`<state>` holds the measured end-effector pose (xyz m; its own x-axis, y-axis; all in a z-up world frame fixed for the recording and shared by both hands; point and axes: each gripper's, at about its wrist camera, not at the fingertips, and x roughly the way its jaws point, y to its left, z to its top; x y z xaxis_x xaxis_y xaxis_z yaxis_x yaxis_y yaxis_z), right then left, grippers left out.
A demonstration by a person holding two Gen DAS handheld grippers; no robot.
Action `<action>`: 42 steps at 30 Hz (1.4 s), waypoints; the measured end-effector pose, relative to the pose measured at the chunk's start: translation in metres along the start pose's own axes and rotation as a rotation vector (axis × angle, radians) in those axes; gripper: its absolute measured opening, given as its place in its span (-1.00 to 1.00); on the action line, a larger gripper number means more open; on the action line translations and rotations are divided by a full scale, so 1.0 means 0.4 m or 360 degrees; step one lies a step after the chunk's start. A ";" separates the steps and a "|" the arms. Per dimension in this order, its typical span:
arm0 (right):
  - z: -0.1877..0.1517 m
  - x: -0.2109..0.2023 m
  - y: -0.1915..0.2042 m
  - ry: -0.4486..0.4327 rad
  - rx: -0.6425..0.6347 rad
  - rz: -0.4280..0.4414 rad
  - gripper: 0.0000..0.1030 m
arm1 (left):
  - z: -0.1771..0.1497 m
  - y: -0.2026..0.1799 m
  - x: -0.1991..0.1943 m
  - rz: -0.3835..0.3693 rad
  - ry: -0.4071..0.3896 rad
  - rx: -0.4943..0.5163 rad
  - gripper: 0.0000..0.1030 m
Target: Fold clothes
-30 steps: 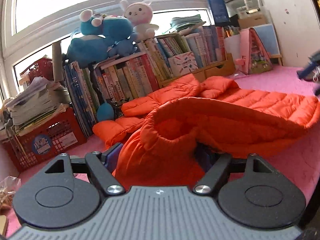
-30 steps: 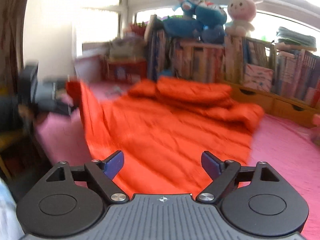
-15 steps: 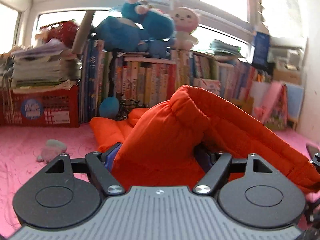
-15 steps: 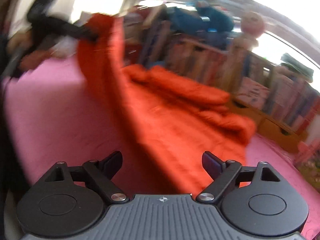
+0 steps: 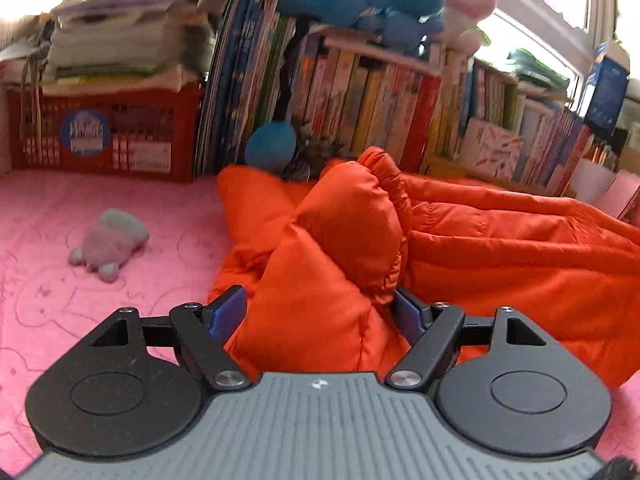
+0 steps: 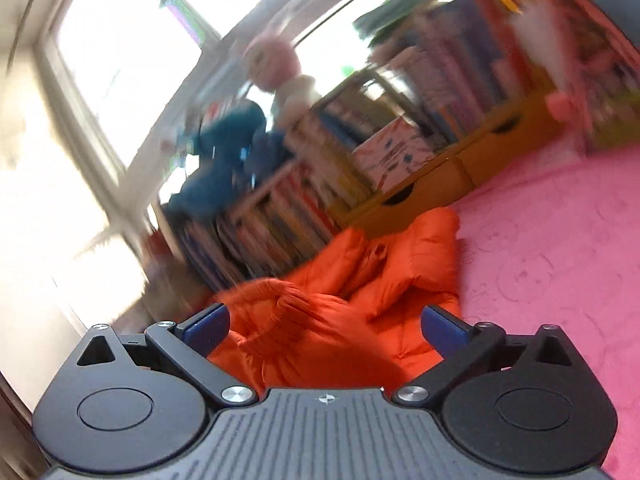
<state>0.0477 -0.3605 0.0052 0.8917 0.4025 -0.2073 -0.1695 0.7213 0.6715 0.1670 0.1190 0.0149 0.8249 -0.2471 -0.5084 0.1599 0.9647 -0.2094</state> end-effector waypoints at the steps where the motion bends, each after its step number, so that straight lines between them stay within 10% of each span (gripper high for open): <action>1: 0.008 -0.014 -0.006 0.0003 -0.0082 -0.0057 1.00 | 0.002 0.006 0.001 -0.0008 -0.0001 0.0003 0.50; 7: -0.047 -0.010 0.059 0.0174 -0.0886 -0.0376 1.00 | 0.043 0.035 0.020 -0.0105 0.0022 0.0014 0.53; 15: -0.039 0.162 0.088 0.0245 -0.0994 -0.0258 0.95 | 0.067 0.022 0.083 -0.0273 0.0088 0.0011 0.92; 18: -0.039 0.176 0.088 0.0268 -0.0925 -0.0252 0.29 | 0.054 0.004 0.089 -0.0278 0.0073 0.0056 0.29; 20: -0.039 0.185 0.089 0.0284 -0.0879 -0.0247 -0.53 | 0.044 -0.002 0.070 -0.0291 0.0055 0.0048 -0.61; 26: 0.004 0.135 0.154 0.0114 -0.0911 -0.0125 -0.66 | 0.100 -0.006 -0.096 -0.0446 -0.0286 0.0033 -0.70; 32: 0.186 0.278 0.226 -0.0059 -0.0940 -0.0219 -0.63 | 0.284 -0.006 0.031 -0.0209 -0.0341 0.0022 -0.66; 42: 0.253 0.714 0.038 0.0253 -0.0747 -0.0506 -0.63 | 0.287 0.054 0.320 0.0064 -0.0144 -0.0028 -0.55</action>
<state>0.3424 -0.2915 0.0284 0.8614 0.1791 -0.4753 -0.1041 0.9781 0.1800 0.3382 0.1186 0.0411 0.8763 -0.1978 -0.4392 0.1164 0.9717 -0.2054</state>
